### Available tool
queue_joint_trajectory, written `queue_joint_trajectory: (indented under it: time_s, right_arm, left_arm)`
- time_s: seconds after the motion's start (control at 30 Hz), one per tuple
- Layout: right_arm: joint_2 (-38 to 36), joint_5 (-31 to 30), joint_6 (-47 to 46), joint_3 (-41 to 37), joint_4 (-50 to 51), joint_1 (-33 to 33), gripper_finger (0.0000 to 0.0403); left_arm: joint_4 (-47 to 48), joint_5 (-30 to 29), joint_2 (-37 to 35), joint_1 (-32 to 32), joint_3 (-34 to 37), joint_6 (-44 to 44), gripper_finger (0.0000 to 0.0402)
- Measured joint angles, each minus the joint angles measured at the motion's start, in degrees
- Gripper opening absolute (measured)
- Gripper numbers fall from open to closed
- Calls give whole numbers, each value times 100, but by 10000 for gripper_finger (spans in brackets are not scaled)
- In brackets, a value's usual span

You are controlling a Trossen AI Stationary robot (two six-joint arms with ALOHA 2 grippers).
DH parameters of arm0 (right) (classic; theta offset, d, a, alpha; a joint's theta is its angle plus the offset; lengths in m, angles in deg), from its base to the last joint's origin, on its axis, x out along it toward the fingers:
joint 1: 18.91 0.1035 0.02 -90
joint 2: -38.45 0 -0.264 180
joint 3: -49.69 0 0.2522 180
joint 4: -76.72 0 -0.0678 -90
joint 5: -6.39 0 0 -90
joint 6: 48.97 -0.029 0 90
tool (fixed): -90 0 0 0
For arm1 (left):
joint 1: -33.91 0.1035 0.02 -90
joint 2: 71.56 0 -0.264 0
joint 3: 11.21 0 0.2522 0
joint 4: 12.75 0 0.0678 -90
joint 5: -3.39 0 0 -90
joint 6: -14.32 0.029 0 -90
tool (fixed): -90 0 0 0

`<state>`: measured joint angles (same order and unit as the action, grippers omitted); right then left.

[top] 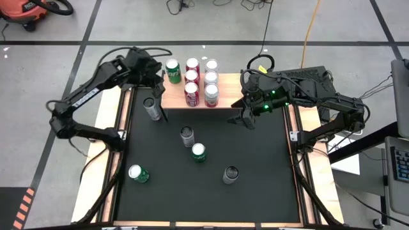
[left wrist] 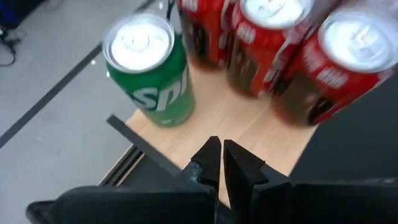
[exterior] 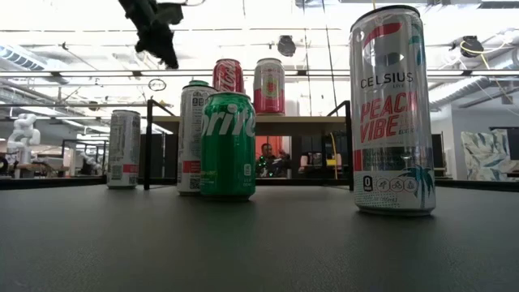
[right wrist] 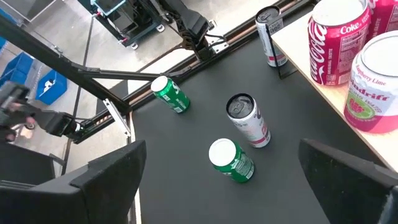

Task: Place canned beverage on shelf
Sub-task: Put the top green soda can on the shelf aligned with the other green soda can

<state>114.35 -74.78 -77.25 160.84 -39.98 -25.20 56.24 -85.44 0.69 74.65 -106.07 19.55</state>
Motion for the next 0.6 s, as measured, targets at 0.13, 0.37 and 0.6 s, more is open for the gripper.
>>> queue_joint_trajectory:
  time_s: [0.13, 0.37, 0.6]
  right_arm:
    - [0, -149, 121, 2, 1, -19, 400]
    - [0, -156, 254, 2, 1, -21, 400]
    - [0, -148, 647, 1, 2, -19, 400]
  left_arm:
    - [-9, -100, -200, -48, 0, -513, 17]
    - [233, -43, -256, -94, 0, -1092, 17]
    - [235, 646, -256, -369, 0, -1109, 17]
